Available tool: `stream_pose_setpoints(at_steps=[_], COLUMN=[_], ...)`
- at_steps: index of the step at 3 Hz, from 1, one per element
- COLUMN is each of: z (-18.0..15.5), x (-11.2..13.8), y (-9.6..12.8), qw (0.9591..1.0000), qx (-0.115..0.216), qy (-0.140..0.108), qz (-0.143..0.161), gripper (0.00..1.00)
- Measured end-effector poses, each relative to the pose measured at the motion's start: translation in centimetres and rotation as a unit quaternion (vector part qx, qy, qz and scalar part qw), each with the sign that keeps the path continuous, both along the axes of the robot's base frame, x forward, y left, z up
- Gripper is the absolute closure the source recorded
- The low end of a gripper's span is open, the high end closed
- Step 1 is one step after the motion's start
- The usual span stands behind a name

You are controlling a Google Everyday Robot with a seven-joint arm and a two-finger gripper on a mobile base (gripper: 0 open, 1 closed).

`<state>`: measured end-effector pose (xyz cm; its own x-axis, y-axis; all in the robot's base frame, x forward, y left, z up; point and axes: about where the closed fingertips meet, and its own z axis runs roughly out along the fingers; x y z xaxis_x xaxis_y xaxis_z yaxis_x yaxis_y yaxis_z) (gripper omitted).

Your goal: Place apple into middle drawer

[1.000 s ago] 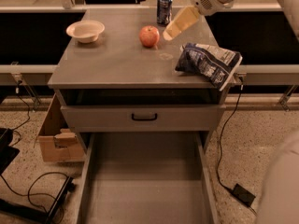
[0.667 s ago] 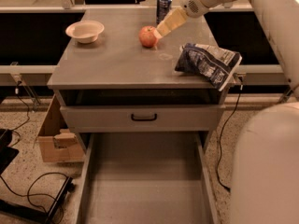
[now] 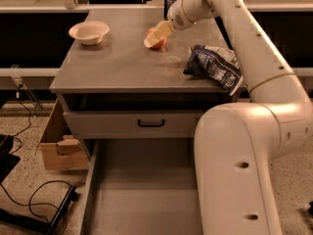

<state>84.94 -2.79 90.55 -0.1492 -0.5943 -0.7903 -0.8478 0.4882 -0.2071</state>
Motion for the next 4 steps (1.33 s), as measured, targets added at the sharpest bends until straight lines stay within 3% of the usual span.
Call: stream_pose_setpoints(at_steps=[1,3,4], z=[-2.9,-5.6,-4.9], x=[1.3,1.5,1.5], y=[0.9,1.8,2.2], qw=[0.9997,0.9971,0.9972], qx=[0.009,0.000,0.015], qy=[0.023,0.074,0.073], qz=[0.000,-0.013,-0.010], gripper=[0.00,0.41,0.64])
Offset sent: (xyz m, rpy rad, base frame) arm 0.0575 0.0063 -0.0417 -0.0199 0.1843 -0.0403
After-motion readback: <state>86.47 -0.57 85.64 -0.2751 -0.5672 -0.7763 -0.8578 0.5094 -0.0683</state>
